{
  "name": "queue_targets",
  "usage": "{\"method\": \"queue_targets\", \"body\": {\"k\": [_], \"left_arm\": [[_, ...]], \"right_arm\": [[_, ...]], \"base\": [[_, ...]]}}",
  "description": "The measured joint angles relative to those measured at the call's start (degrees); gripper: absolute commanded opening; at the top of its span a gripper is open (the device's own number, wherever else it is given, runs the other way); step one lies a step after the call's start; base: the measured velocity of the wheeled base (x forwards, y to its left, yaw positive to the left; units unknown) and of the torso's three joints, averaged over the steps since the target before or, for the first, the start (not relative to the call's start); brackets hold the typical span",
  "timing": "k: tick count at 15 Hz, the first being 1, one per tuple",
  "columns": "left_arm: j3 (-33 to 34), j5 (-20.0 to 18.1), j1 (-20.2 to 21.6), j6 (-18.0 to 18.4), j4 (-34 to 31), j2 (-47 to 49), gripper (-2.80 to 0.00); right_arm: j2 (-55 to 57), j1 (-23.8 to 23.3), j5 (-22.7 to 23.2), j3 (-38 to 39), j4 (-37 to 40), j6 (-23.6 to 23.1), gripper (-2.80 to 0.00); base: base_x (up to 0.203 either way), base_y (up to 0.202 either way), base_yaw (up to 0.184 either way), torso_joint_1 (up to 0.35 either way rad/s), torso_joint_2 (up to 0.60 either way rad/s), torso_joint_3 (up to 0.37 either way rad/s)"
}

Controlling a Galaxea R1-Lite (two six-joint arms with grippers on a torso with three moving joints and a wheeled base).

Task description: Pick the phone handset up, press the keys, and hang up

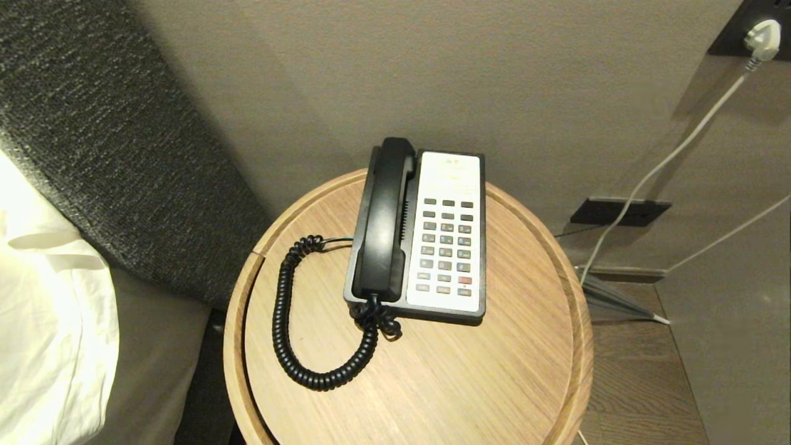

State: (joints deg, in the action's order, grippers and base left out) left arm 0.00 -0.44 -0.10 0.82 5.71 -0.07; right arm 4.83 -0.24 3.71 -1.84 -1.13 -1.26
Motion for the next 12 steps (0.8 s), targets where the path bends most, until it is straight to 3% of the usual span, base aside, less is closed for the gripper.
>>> {"method": "queue_targets", "body": {"k": [2,12], "left_arm": [[0.00,0.00,0.02,-0.05,0.05,0.00,-2.80],[0.00,0.01,0.00,-0.05,0.05,0.00,-2.80]], "right_arm": [[-2.36,-0.32,-2.78,1.39,-1.46,1.13,-2.80],[-4.36,-0.47,-3.13,1.84,-1.82,2.22,-2.80]], "base": [[0.000,0.000,0.000,0.000,0.00,0.000],[0.000,0.000,0.000,0.000,0.00,0.000]]}}
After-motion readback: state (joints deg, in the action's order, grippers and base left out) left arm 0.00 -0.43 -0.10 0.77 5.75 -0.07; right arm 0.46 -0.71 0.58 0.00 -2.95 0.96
